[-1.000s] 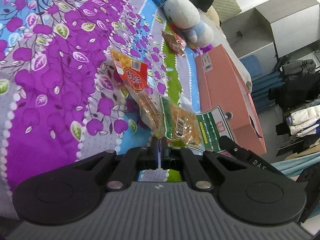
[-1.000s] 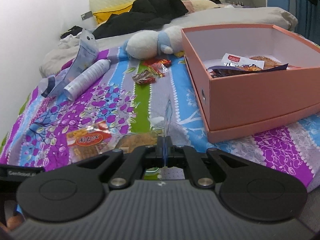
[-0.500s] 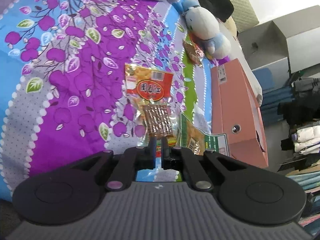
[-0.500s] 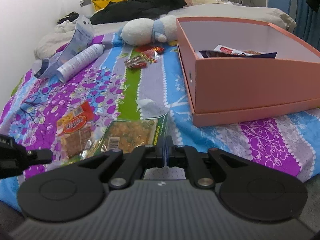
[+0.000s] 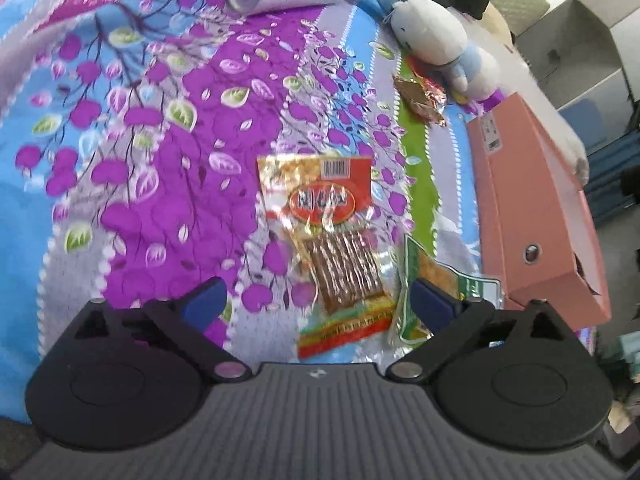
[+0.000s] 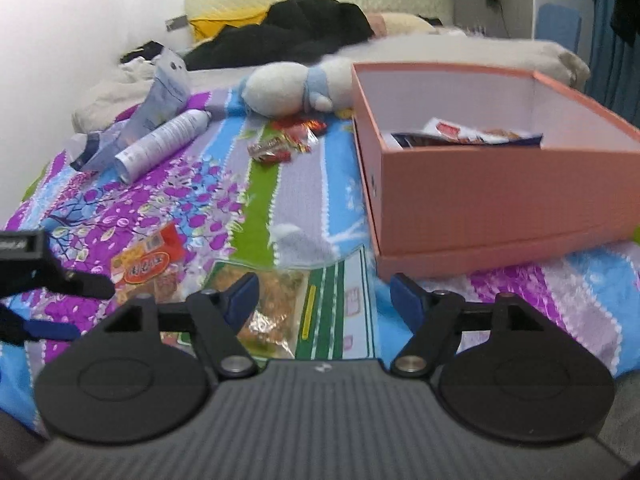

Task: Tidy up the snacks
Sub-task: 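Grasp the red-labelled tofu pack with the left gripper while the right grasps the clear pastry bag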

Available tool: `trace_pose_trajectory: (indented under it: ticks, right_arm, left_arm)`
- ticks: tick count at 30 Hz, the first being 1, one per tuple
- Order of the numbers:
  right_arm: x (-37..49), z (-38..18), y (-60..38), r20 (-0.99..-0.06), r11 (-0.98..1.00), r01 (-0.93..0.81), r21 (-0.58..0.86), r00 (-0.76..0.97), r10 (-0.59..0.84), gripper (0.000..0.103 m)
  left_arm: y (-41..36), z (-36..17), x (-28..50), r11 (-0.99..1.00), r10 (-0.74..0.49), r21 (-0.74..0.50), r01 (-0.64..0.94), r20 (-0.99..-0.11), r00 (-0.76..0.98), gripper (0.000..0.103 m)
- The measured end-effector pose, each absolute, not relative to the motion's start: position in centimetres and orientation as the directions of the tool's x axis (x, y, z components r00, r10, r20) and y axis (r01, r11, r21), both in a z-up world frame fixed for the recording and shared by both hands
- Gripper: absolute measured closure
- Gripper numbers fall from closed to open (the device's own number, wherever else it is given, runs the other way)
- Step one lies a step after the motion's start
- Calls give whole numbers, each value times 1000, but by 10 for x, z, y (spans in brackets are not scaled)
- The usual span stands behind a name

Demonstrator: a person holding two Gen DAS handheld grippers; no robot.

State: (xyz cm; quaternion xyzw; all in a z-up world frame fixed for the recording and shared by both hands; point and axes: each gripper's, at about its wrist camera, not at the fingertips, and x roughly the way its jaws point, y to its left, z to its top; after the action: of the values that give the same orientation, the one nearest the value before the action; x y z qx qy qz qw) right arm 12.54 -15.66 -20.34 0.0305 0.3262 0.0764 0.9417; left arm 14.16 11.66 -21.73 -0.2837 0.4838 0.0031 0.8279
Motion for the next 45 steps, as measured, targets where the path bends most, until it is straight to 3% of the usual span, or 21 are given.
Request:
trace_pose_trajectory:
  ticks: [3,13,15,19,27,29,45]
  right_arm:
    - [133,-211,-151,-623,975,-179,135,750,224,20]
    - [152,-244,-118,-692,931,-348,111,646,324,18]
    - [151,-249,-114,-690,909,-407,93,631,354,8]
    - [147,-254,-108,-700,890,-455,40,623,350,8]
    - [141,-246,-118,-692,902,-428,55,635,343,53]
    - [142,-243,-120,-690,908,-416,50,643,333,58]
    - [138,-238,-134,-686,932,-360,-35,687,240,59]
  left_arm:
    - [111,-216,151,861,-242,-429,-274,-818,522,3]
    - [99,-224,168,870,-199,-373,-322,-864,462,3]
    - [99,-224,168,867,-187,-369,-335,-864,467,3]
    - [95,-223,170,865,-189,-377,-331,-856,481,3]
    - [75,-229,178,892,-159,-328,-311,-871,465,3]
    - [71,-229,180,899,-150,-317,-303,-872,466,3]
    - [30,-244,197,983,0,-77,-166,-907,421,3]
